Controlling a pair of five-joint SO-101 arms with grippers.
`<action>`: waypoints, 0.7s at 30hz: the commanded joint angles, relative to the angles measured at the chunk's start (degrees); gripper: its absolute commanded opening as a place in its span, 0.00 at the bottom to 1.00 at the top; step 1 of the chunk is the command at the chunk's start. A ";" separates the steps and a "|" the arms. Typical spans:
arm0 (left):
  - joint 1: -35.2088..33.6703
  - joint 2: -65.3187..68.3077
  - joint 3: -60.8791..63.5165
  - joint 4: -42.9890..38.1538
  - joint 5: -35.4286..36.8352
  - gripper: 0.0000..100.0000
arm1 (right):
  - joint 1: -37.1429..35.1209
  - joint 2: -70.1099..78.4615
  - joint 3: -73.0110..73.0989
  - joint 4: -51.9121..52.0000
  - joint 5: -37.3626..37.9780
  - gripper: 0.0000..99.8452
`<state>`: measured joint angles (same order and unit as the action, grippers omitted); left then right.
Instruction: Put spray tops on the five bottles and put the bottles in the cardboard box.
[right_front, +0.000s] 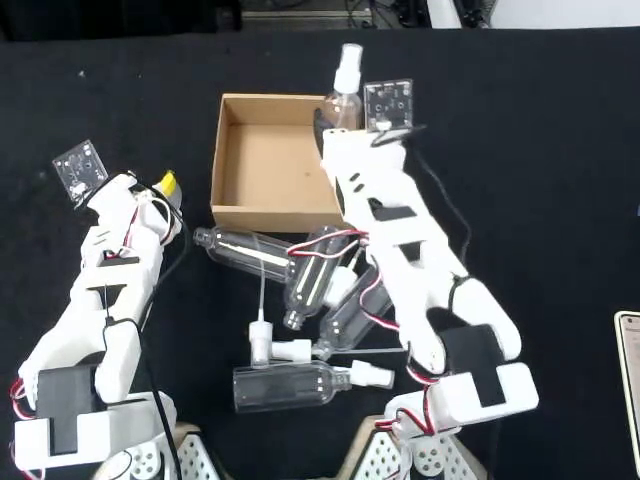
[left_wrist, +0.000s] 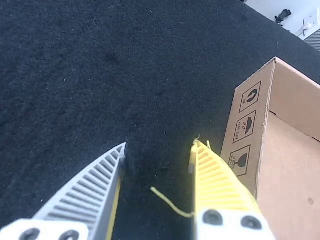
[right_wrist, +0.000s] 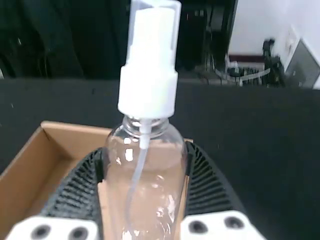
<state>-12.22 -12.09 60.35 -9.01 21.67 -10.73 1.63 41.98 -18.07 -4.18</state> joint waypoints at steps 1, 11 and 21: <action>0.40 -0.70 -2.15 -1.32 0.26 0.18 | -1.05 -2.15 3.21 -5.71 0.09 0.01; 0.66 -0.62 -2.15 -1.41 0.26 0.18 | -1.93 -7.34 12.79 -6.24 4.22 0.01; 0.66 -0.62 -2.15 -1.41 0.26 0.18 | -1.93 -19.12 22.90 -5.80 4.13 0.01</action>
<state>-12.22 -12.09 60.35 -9.01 21.67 -11.69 -11.91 63.78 -22.46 -0.57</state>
